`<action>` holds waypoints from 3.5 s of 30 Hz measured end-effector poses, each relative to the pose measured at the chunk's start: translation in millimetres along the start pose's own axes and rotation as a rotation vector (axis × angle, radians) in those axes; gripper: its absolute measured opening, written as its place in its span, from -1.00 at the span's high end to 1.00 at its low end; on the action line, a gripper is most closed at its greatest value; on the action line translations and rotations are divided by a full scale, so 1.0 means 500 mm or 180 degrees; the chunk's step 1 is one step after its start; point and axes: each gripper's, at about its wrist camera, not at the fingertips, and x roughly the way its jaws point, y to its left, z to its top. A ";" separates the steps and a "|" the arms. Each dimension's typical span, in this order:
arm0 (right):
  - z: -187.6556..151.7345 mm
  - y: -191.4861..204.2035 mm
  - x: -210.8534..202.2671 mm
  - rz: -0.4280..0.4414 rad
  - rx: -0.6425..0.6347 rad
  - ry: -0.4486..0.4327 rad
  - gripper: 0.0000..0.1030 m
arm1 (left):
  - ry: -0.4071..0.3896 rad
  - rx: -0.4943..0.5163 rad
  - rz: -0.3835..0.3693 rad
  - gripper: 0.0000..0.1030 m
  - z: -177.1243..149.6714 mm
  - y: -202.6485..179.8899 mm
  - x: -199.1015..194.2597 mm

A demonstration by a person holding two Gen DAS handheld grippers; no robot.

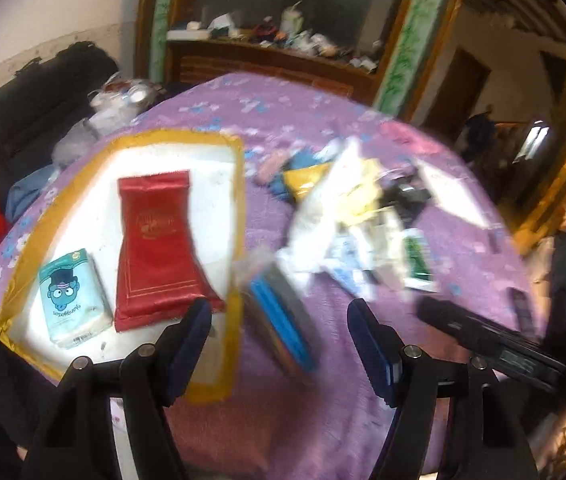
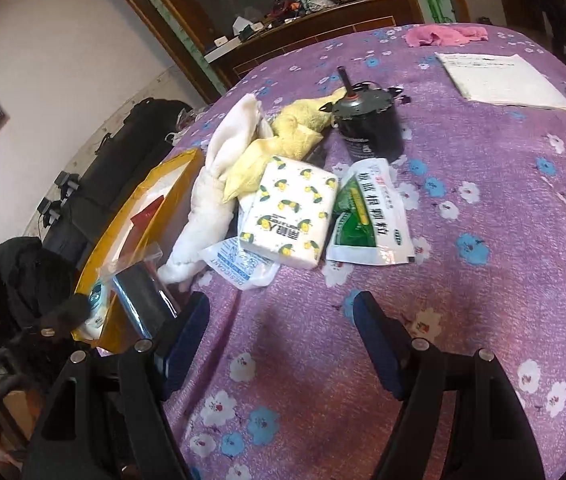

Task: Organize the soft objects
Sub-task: 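Grasp the bagged blue pens with the left tool while the right tool grasps the lemon-print tissue box, then lower the pens and tissue box into the box and open both tools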

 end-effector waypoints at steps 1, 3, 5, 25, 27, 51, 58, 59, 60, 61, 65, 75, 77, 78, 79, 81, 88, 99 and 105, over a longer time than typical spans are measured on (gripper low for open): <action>0.001 0.003 0.003 -0.0012 -0.0014 0.0003 -0.43 | 0.0002 -0.0025 0.0104 -0.24 0.005 0.003 0.014; 0.008 0.006 0.010 -0.0029 -0.0023 0.0002 -0.43 | 0.0038 -0.0021 0.0132 0.07 0.018 0.005 0.042; 0.019 0.004 0.016 -0.0030 0.0031 -0.0010 -0.43 | 0.0080 -0.0027 0.0152 0.22 0.026 0.002 0.061; 0.070 0.023 0.098 -0.0208 -0.0037 -0.0176 -0.27 | 0.0071 -0.0071 0.0021 0.35 0.005 0.059 0.022; 0.070 0.018 0.099 -0.0192 0.0002 -0.0165 -0.12 | 0.0026 -0.0066 0.0078 0.24 0.000 0.054 0.012; 0.069 0.009 0.085 -0.0103 0.0046 -0.0292 0.00 | 0.0440 0.0094 0.0354 0.53 -0.022 -0.025 0.075; 0.049 0.000 0.067 -0.0254 0.0095 -0.0171 0.02 | 0.0200 -0.0173 -0.0198 0.54 -0.042 0.040 -0.019; 0.041 -0.001 0.060 -0.0296 0.0111 -0.0163 0.02 | 0.0168 -0.0219 -0.0238 0.54 -0.042 0.047 -0.027; 0.034 0.001 0.052 -0.0335 0.0116 -0.0170 0.03 | 0.0140 -0.0268 -0.0293 0.54 -0.041 0.055 -0.034; 0.029 0.005 0.047 -0.0366 0.0113 -0.0174 0.03 | 0.0127 -0.0323 -0.0354 0.54 -0.037 0.064 -0.040; 0.029 0.056 0.012 -0.0247 0.0009 -0.0197 0.03 | 0.0010 -0.0577 -0.0616 0.54 -0.008 0.113 -0.085; 0.105 0.348 0.091 0.0230 -0.0975 -0.0080 0.03 | -0.0238 -0.0951 -0.0236 0.54 0.077 0.285 -0.080; 0.124 0.385 0.138 0.0229 -0.1072 0.0015 0.02 | -0.0249 -0.1013 -0.0089 0.54 0.086 0.321 -0.057; 0.132 0.398 0.160 0.0208 -0.1109 0.0052 0.02 | -0.0215 -0.1075 -0.0018 0.54 0.089 0.339 -0.042; 0.140 0.412 0.185 0.0168 -0.1144 0.0080 0.02 | -0.0176 -0.1115 0.0012 0.54 0.090 0.353 -0.024; 0.152 0.429 0.237 0.0028 -0.1156 0.0174 0.02 | -0.0068 -0.1191 0.0060 0.54 0.090 0.380 0.018; 0.130 0.398 0.332 -0.0224 -0.0983 0.0456 -0.01 | 0.0045 -0.1146 -0.0026 0.45 0.072 0.388 0.084; 0.136 0.358 0.219 0.0304 -0.0582 0.0209 -0.37 | -0.0143 -0.1266 -0.0038 -0.20 0.058 0.358 0.005; 0.120 0.315 0.114 0.0310 -0.0699 -0.0100 -0.57 | -0.0315 -0.0929 0.0123 -0.20 0.057 0.262 -0.047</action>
